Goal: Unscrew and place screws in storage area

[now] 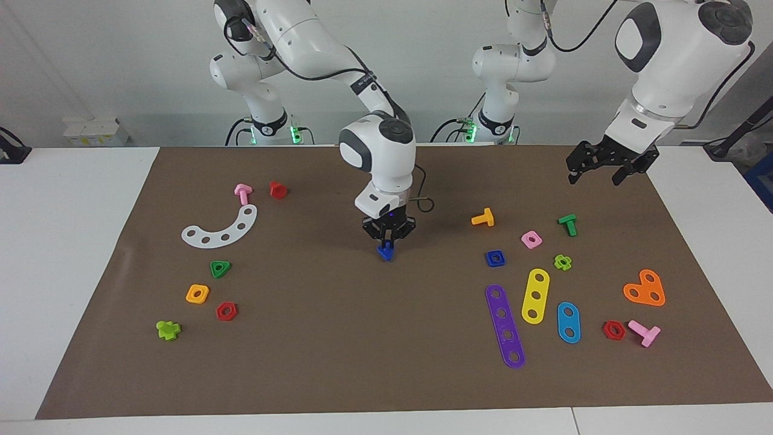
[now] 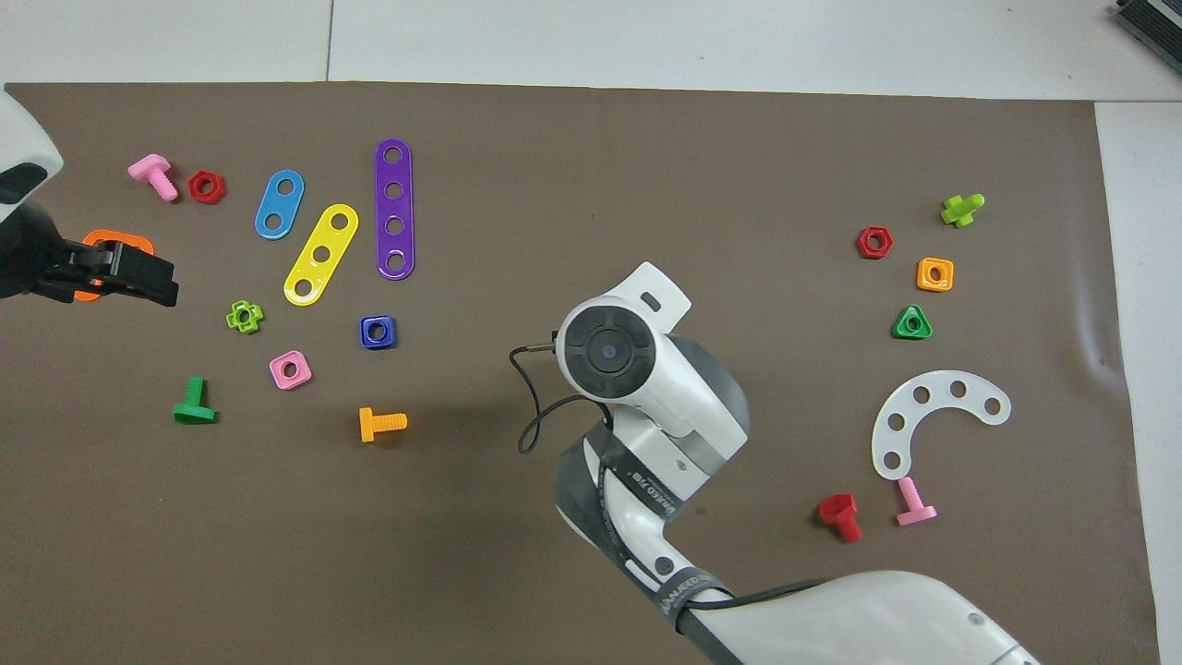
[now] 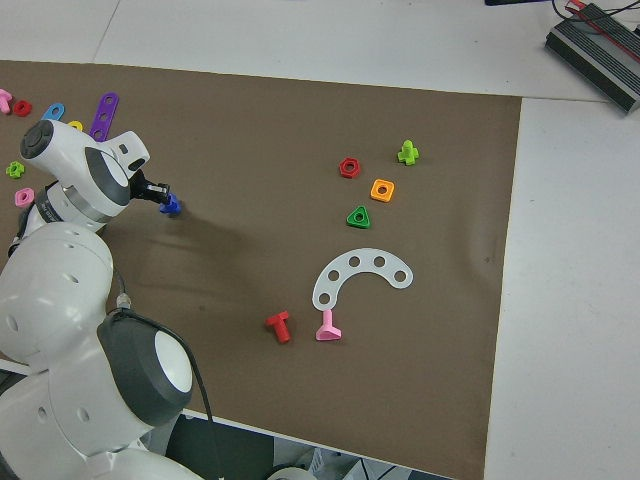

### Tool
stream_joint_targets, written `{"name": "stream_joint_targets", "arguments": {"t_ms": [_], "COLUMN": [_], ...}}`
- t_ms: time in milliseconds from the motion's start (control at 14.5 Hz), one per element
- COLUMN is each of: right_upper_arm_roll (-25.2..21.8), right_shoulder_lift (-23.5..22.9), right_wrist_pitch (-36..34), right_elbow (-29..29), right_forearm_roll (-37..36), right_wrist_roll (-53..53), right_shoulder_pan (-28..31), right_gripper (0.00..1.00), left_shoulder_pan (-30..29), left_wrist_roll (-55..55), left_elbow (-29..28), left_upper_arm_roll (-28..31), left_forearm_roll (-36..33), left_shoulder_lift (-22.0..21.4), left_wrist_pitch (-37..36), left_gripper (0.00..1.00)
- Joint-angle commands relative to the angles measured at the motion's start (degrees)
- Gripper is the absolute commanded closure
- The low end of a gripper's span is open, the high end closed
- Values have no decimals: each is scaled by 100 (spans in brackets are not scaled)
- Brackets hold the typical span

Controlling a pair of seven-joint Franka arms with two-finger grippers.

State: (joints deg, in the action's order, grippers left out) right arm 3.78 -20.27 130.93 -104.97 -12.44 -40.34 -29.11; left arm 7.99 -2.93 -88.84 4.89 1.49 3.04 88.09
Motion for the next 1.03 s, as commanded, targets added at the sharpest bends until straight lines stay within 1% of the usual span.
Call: {"name": "stream_joint_targets", "arguments": {"t_ms": [0,138,275,413,550,619,688,757,963], "right_upper_arm_roll": [70,79,88,79,79,79,79,79,79], "right_shoulder_lift": [936,1121,1131,1131,1105,1096,1096,1096,1087], "right_wrist_pitch": [135,135,126,143,178,414,720,845,899], "right_elbow": [-1059,-1306,-1395,-1474,-1500,-1614,-1736,-1816,-1922], "right_forearm_roll": [-5,4,100,547,646,646,646,646,646], "right_wrist_roll": [701,1018,1466,2062,2722,2951,3006,3006,3243], "right_shoulder_pan": [607,1046,1380,1679,2013,2137,2242,2322,2551], "right_gripper": [100,100,100,100,100,100,100,100,100], "left_shoulder_pan": [1,-8,-8,-17,-17,-8,-8,1,53], "left_wrist_roll": [29,29,29,20,20,20,29,46,47], "left_elbow": [-133,-98,-80,-89,-89,-89,-98,-89,-80], "left_upper_arm_roll": [30,38,38,56,56,56,56,56,56], "left_forearm_roll": [-61,-61,-70,-70,-70,-70,-70,-78,-114], "left_shoulder_lift": [-208,-199,-190,-190,-190,-173,-173,-146,-155], "left_wrist_pitch": [-73,33,225,332,358,480,612,744,842], "left_gripper": [0,0,0,0,0,0,0,0,0]}}
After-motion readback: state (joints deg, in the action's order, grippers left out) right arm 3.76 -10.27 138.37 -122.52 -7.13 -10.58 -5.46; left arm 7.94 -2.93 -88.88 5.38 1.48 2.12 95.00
